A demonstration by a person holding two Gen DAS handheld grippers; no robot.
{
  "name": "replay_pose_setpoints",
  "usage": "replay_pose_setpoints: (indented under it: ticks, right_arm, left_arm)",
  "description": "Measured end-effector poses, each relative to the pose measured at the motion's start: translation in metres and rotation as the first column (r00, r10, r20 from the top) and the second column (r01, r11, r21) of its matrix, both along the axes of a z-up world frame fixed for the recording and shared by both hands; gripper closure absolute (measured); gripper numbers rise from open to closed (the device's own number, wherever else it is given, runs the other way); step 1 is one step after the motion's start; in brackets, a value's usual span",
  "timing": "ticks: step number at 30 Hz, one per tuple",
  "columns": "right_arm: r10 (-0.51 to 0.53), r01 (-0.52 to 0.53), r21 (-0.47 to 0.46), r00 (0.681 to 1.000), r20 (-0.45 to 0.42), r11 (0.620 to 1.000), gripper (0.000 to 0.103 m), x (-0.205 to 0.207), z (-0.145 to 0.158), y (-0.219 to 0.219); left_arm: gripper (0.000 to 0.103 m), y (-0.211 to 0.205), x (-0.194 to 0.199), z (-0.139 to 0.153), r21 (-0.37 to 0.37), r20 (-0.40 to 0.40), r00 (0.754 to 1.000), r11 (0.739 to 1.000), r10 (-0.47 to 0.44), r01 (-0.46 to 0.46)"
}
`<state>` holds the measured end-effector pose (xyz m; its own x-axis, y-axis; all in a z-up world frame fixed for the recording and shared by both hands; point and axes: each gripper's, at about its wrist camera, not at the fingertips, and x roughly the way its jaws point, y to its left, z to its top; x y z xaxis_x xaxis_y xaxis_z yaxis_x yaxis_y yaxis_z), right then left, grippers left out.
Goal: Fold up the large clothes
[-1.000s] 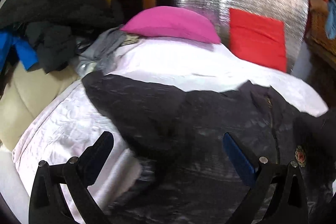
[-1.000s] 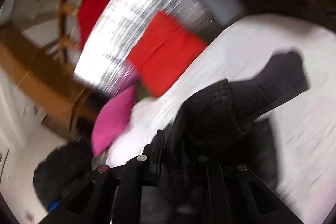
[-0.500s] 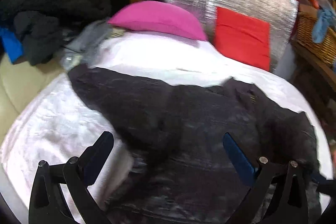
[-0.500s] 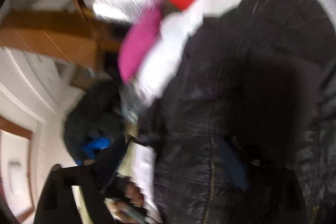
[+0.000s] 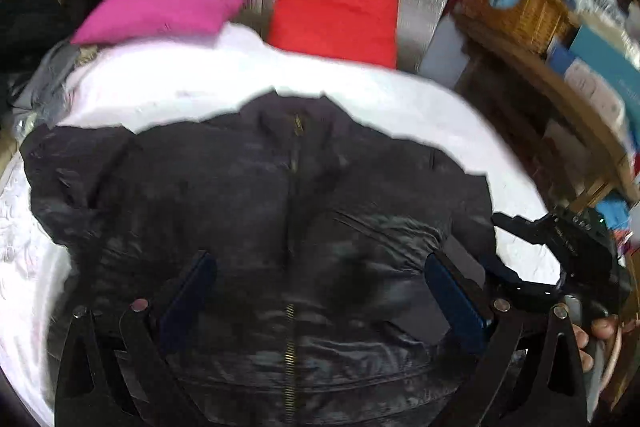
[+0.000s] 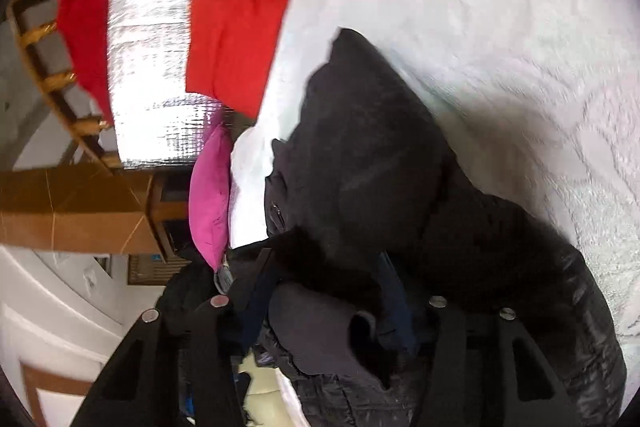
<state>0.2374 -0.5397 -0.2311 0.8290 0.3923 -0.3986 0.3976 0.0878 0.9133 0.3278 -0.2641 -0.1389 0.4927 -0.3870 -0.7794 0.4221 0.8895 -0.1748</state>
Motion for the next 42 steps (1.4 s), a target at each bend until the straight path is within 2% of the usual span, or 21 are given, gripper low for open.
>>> replay_pose_setpoints:
  ticks: [3,5,7,9,10,13,15,18,20,22,23,25,28,30,32,33,34,35,37,39,42]
  right_arm:
    - [0.008,-0.006,0.041,0.999,-0.04,0.999,0.055,-0.008,-0.008,0.003]
    - [0.018,-0.015,0.056,0.999,-0.05,0.998,0.055,-0.012,-0.016,0.002]
    - [0.033,-0.03,0.052,0.998,-0.061,0.998,0.055,-0.011,-0.016,0.003]
    - [0.05,-0.048,0.037,0.996,-0.07,0.998,0.055,-0.006,-0.016,0.005]
    - [0.058,-0.057,0.027,0.996,-0.074,0.998,0.055,-0.002,-0.016,0.006]
    - [0.079,-0.08,-0.005,0.993,-0.083,0.997,0.055,0.005,-0.018,0.009]
    - [0.084,-0.085,-0.011,0.993,-0.089,0.996,0.055,0.008,-0.018,0.01]
    - [0.084,-0.084,-0.002,0.992,-0.093,0.996,0.055,0.004,-0.019,0.011]
    - [0.085,-0.087,-0.008,0.992,-0.098,0.996,0.055,0.003,-0.017,0.013]
    - [0.093,-0.095,-0.012,0.991,-0.1,0.995,0.054,0.003,-0.017,0.014]
    - [0.095,-0.097,-0.01,0.99,-0.1,0.995,0.054,0.005,-0.017,0.015]
    - [0.097,-0.098,-0.005,0.991,-0.097,0.995,0.054,0.004,-0.018,0.014]
    - [0.108,-0.109,0.004,0.99,-0.091,0.994,0.054,0.003,-0.02,0.011]
    - [0.115,-0.114,0.012,0.99,-0.087,0.993,0.054,0.002,-0.022,0.009]
    - [0.12,-0.119,0.019,0.989,-0.084,0.993,0.055,0.002,-0.022,0.007]
    - [0.123,-0.122,0.018,0.989,-0.083,0.992,0.054,0.001,-0.022,0.006]
    - [0.127,-0.126,0.015,0.988,-0.084,0.992,0.054,0.002,-0.022,0.006]
    - [0.129,-0.128,0.01,0.988,-0.086,0.992,0.054,0.002,-0.022,0.006]
    - [0.128,-0.129,-0.006,0.988,-0.09,0.992,0.054,0.002,-0.02,0.006]
    - [0.128,-0.13,-0.011,0.987,-0.093,0.991,0.055,0.002,-0.019,0.007]
    - [0.121,-0.122,-0.008,0.988,-0.092,0.992,0.054,0.001,-0.019,0.007]
  left_arm:
    - [0.0,-0.017,0.01,-0.024,0.006,-0.102,0.995,1.0,-0.005,0.005]
    - [0.006,-0.023,0.016,-0.038,0.028,-0.126,0.992,1.0,0.006,-0.002]
    - [0.032,-0.029,0.03,-0.054,0.064,-0.149,0.989,0.998,0.027,-0.018]
    - [0.047,-0.028,0.045,-0.063,0.042,-0.183,0.982,0.999,0.036,-0.029]
    - [0.054,-0.021,0.051,-0.066,0.006,-0.201,0.979,0.999,0.04,-0.04]
    - [0.071,-0.001,0.067,-0.058,-0.084,-0.258,0.965,0.994,0.046,-0.07]
    - [0.073,0.014,0.071,-0.047,-0.117,-0.263,0.963,0.989,0.059,-0.092]
    - [0.073,0.032,0.062,-0.026,-0.085,-0.219,0.971,0.99,0.095,-0.116]
    - [0.064,0.032,0.048,-0.014,-0.062,-0.186,0.979,0.993,0.084,-0.097]
    - [0.015,0.022,0.037,-0.011,-0.057,-0.17,0.984,0.996,0.051,-0.061]
    - [0.01,0.017,0.032,-0.011,-0.059,-0.159,0.986,0.997,0.042,-0.052]
    - [0.01,0.0,0.023,-0.018,-0.055,-0.14,0.99,0.998,-0.001,-0.007]
    - [0.01,-0.029,0.018,-0.037,0.024,-0.168,0.985,0.998,-0.048,0.052]
    - [0.01,-0.047,0.022,-0.057,0.12,-0.165,0.986,0.992,-0.015,0.035]
    - [0.01,-0.052,0.026,-0.068,0.146,-0.133,0.991,0.989,0.003,0.017]
    - [0.012,-0.053,0.028,-0.072,0.148,-0.12,0.993,0.989,0.01,0.008]
    - [0.027,-0.051,0.03,-0.074,0.144,-0.111,0.994,0.99,0.017,-0.001]
    - [0.036,-0.049,0.031,-0.073,0.147,-0.097,0.995,0.989,0.024,-0.01]
    - [0.066,-0.038,0.034,-0.06,0.12,-0.084,0.996,0.993,0.01,0.001]
    - [0.077,-0.028,0.038,-0.046,0.061,-0.109,0.994,0.998,-0.004,0.01]
    - [0.081,-0.001,0.05,-0.023,-0.025,-0.14,0.99,1.0,0.009,-0.013]
